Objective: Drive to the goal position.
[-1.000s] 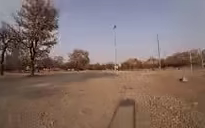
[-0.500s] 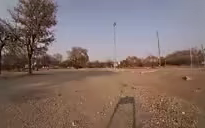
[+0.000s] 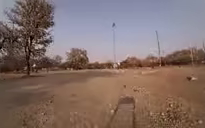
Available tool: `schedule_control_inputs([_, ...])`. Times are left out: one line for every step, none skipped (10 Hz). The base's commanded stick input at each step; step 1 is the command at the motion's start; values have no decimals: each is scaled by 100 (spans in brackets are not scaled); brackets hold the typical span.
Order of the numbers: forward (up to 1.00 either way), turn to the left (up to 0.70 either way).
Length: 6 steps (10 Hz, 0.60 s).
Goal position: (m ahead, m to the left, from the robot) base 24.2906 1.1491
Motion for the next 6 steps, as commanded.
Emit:
schedule_control_inputs([70,0])
schedule_control_inputs([70,0])
schedule_control_inputs([70,0])
schedule_control_inputs([70,0])
schedule_control_inputs([70,0])
schedule_control_inputs([70,0])
